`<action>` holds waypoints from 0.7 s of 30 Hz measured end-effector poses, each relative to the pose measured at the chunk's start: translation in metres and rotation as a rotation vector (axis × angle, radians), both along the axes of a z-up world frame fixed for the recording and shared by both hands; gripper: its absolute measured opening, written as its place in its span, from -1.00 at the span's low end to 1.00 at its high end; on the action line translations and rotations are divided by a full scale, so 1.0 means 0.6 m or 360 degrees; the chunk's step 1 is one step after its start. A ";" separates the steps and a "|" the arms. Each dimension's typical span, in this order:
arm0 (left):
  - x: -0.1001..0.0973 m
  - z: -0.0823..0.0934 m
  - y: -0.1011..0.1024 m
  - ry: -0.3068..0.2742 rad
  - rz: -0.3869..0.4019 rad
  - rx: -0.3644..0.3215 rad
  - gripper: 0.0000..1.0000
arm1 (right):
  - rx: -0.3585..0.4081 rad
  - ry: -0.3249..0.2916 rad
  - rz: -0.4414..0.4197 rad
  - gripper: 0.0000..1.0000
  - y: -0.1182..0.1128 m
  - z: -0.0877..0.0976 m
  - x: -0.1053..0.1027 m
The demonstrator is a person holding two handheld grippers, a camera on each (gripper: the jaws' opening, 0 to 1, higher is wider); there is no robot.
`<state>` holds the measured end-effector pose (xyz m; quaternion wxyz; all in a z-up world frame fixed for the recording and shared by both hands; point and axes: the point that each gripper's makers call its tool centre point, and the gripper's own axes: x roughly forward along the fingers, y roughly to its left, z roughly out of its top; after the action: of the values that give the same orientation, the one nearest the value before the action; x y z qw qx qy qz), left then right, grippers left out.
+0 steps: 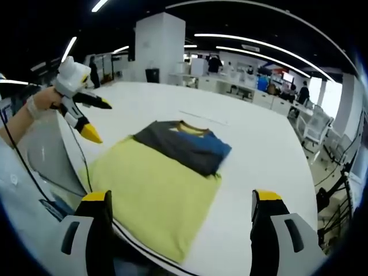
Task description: Fold the garment on the visible template until the final outline fits inside the template.
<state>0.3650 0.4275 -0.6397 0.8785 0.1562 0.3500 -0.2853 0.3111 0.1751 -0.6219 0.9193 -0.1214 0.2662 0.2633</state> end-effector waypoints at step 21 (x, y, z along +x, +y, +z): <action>-0.031 0.013 0.055 -0.0028 0.0103 -0.0021 0.99 | -0.0024 0.0030 0.0003 0.99 0.012 -0.011 0.003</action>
<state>0.3462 0.4606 -0.6321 0.8914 0.1415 0.3451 -0.2577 0.3130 0.1821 -0.6283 0.9155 -0.1260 0.2768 0.2632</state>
